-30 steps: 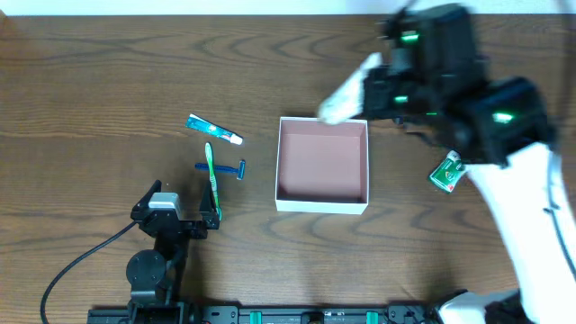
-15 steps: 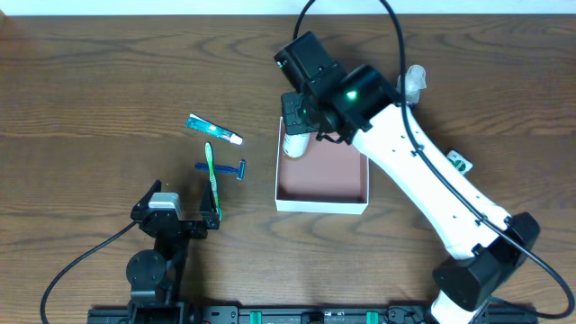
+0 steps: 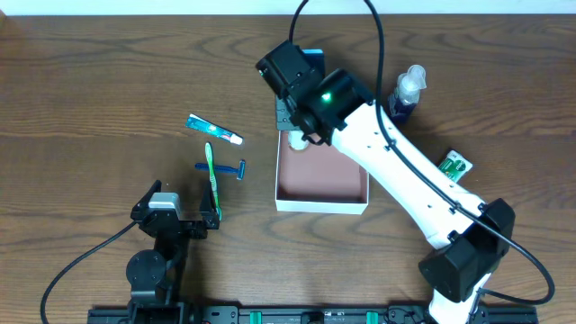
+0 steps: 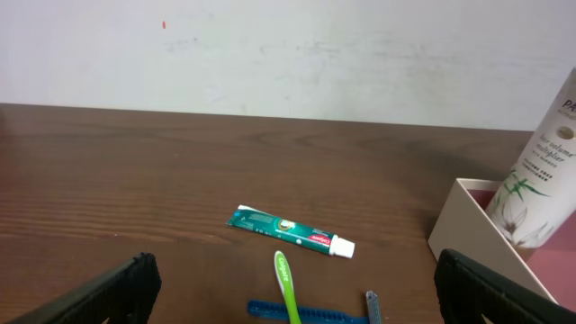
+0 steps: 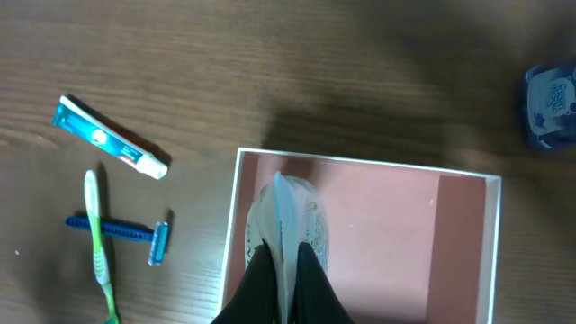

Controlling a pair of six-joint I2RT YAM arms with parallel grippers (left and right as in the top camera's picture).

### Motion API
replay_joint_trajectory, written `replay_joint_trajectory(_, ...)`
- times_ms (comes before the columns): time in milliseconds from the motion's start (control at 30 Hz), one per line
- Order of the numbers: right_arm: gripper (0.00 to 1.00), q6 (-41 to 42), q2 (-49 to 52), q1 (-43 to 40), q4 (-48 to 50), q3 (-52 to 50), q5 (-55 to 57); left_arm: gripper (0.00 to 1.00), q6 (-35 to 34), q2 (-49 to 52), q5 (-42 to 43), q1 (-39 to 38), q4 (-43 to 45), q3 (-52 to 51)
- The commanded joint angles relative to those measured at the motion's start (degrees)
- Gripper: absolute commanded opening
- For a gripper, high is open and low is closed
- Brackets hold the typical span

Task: Pack container
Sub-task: 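Carry the tube over the box and lower it upright inside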

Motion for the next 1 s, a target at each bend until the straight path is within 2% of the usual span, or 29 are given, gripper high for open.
replay_joint_trajectory(0, 0.01, 3.78, 0.52, 1.79, 1.11, 0.17, 4.24, 0.98, 0.76, -0.28, 0.81, 0.2, -1.9, -1.01)
replay_joint_trajectory(800, 0.01, 6.03, 3.74, 2.91, 2.47, -0.31, 6.78, 0.98, 0.76, -0.28, 0.81, 0.2, -1.9, -1.01)
replay_joint_trajectory(967, 0.22, 5.35, 3.74, 2.91, 2.43, -0.31, 6.78, 0.98, 0.76, -0.28, 0.81, 0.2, -1.9, -1.01)
